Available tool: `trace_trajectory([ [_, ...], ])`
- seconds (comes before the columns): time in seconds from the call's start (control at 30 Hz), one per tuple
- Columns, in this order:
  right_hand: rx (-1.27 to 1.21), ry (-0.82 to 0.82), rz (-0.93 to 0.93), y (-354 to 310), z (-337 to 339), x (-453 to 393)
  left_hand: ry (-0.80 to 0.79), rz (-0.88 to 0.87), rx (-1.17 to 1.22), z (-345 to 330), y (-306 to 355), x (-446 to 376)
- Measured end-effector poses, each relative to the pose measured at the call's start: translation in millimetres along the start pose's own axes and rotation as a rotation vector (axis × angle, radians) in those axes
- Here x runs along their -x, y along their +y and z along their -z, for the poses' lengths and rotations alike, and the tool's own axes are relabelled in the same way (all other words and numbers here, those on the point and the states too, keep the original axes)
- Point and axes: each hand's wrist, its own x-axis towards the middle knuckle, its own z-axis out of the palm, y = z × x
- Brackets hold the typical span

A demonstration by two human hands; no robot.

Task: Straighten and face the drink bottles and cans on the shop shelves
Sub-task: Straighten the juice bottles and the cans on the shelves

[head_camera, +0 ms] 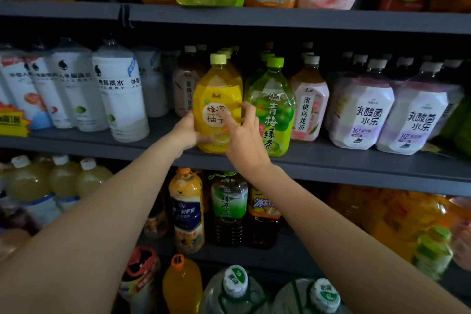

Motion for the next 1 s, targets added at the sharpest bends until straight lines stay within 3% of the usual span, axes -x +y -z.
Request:
trace_trajectory([
  [0.13, -0.088, -0.107, 0.022, 8.1, 15.5, -10.7, 0.091, 0.0, -0.187, -3.3, 6.7, 7.2],
  [0.23, -0.164, -0.154, 0.028, 13.2, 30.1, -16.2, 0.335, -0.122, -0.326, -12.8, 7.2, 25.5],
  [0.33, -0.164, -0.041, 0.018, 20.1, 40.7, -12.9, 0.58, -0.389, -0.255, -21.1, 5.2, 43.8],
  [0.43, -0.174, 0.107, 0.035, 23.3, 42.4, -4.7, 0.672, -0.511, -0.31, -18.6, 10.4, 55.7],
  [0.73, -0.173, 0.214, 0.124, 16.5, 16.9, 7.1, 0.704, -0.503, -0.391, 4.4, -2.2, 72.8],
  [0.93, -0.191, 0.173, 0.2, 6.0, -14.2, 17.0, 0.409, -0.468, -0.541, -44.2, -60.0, 108.6],
  [1.0, -0.205, 0.165, 0.226, 4.9, -19.9, 19.4, 0.425, -0.477, -0.518, -51.5, -60.7, 109.3],
])
